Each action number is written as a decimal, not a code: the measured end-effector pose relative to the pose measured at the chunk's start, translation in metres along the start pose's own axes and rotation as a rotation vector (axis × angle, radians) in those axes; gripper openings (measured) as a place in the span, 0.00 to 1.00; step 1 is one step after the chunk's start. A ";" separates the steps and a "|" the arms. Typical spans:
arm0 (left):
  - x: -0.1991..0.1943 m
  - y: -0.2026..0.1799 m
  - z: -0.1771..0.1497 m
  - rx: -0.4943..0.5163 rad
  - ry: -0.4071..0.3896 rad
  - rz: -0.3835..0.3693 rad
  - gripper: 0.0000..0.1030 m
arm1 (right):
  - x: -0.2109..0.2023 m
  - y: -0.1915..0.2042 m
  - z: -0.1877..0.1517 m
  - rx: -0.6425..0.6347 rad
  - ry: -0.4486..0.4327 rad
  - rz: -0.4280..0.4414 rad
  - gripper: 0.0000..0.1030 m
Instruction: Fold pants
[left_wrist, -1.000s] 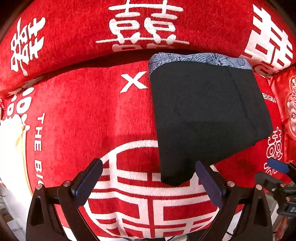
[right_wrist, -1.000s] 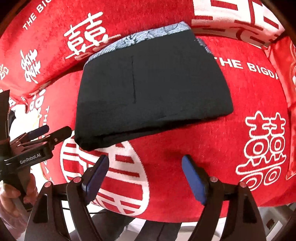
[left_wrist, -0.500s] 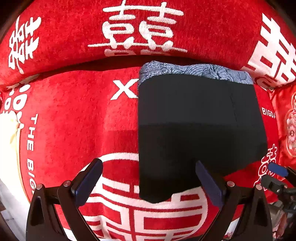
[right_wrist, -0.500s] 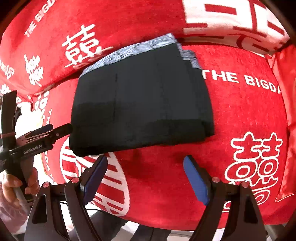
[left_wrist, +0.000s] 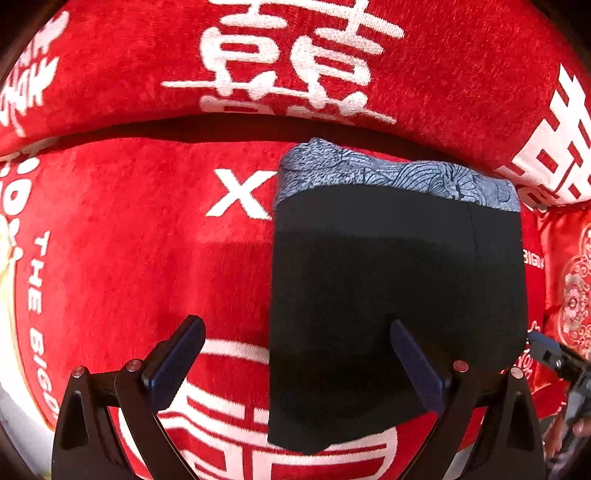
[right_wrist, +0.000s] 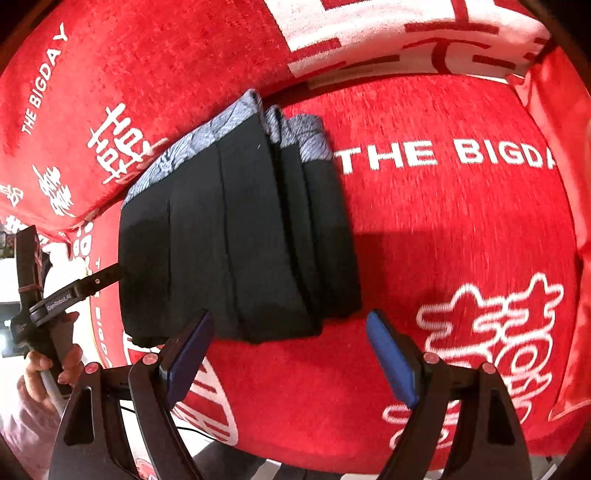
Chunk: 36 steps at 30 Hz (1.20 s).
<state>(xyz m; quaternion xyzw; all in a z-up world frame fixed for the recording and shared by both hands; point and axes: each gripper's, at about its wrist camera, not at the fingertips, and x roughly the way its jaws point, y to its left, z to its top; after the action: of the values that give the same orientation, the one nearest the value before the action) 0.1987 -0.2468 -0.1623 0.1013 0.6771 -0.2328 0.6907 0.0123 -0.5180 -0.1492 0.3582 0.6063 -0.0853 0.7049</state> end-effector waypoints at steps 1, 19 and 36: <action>0.002 -0.001 0.001 -0.001 0.003 -0.013 0.98 | 0.002 -0.002 0.005 -0.006 0.003 0.008 0.84; 0.054 0.010 0.027 0.025 0.096 -0.296 0.99 | 0.055 -0.030 0.063 0.000 0.116 0.317 0.85; 0.019 0.002 0.017 -0.016 -0.040 -0.324 0.61 | 0.055 -0.038 0.067 0.067 0.131 0.429 0.44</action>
<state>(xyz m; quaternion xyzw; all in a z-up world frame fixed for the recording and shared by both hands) 0.2146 -0.2561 -0.1802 -0.0196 0.6726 -0.3377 0.6582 0.0581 -0.5696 -0.2142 0.5069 0.5575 0.0697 0.6538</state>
